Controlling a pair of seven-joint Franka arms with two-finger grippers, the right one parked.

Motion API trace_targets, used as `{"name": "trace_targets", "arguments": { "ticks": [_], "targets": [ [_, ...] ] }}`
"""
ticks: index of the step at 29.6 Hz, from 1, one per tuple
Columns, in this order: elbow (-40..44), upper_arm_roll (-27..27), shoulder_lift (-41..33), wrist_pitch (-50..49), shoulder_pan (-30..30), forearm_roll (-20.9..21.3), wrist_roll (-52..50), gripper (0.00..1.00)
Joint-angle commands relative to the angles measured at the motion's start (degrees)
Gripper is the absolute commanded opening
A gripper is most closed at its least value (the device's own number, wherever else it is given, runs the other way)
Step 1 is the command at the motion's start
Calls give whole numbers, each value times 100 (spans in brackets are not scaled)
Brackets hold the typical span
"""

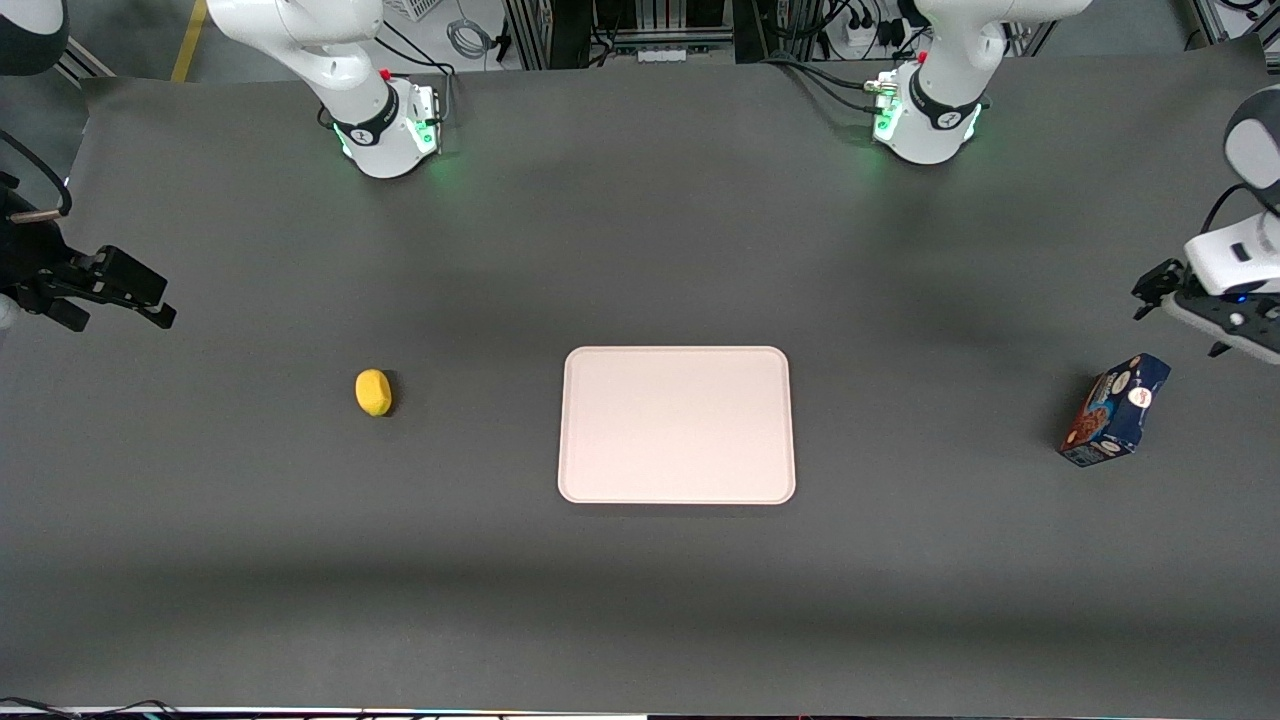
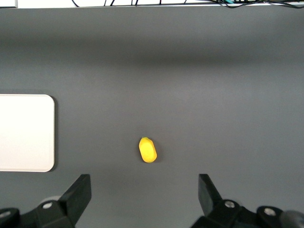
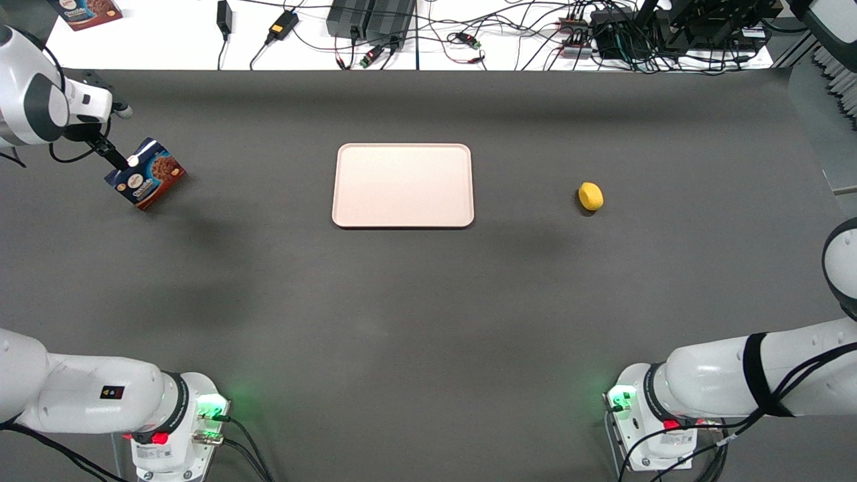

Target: Place cookie box on tray

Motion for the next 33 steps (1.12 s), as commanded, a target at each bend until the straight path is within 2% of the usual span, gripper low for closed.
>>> {"name": "trace_targets", "arguments": {
  "ticks": [1,6,9,26,33],
  "targets": [
    [28,26,264,315,23,-179,381,100],
    [72,26,580,500,14,-1013,1031,100],
    [89,26,686,509,14,-1313,1199,100],
    [89,18,1020,1036,102,-1375,1269,100],
    [107,-9,1239,1168,93,-1717,1454,100]
  ]
}}
